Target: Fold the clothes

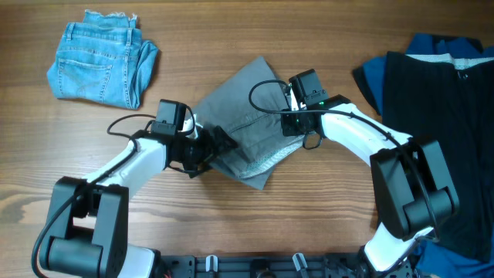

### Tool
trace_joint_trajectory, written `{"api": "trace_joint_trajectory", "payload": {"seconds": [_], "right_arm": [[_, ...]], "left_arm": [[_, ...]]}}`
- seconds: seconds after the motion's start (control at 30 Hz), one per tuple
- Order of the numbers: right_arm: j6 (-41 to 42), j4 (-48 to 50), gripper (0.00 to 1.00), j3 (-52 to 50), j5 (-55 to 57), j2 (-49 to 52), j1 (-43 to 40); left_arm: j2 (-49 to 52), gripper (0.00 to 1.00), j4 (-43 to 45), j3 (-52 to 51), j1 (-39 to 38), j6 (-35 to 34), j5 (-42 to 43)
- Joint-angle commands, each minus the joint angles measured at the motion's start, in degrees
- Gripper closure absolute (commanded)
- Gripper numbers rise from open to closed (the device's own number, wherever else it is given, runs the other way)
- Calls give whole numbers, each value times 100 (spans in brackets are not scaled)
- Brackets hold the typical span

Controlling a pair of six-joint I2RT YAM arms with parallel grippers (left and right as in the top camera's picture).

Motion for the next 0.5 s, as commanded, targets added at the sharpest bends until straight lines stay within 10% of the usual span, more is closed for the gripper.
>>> {"api": "trace_joint_trajectory", "payload": {"seconds": [0.0,0.17,0.23,0.3,0.47], "right_arm": [[-11,-81,95,-79,-140,361,-13],[-24,-98,96,-76,-247,361,-13],[-20,-122,96,-76,-289,361,-13],[-28,-284,96,-63,-284,348,-13],[-437,-2024,96,752,-293,-70,-170]], "left_arm": [[315,0,1331,-542,-131,-1296,-546],[1156,7,2946,-542,-352,-2155,-817],[1545,30,3215,-540,-352,-2155,-903],[1709,90,3182,-542,-350,-1537,-1012],[1484,96,2959,-520,-284,-658,-647]]}}
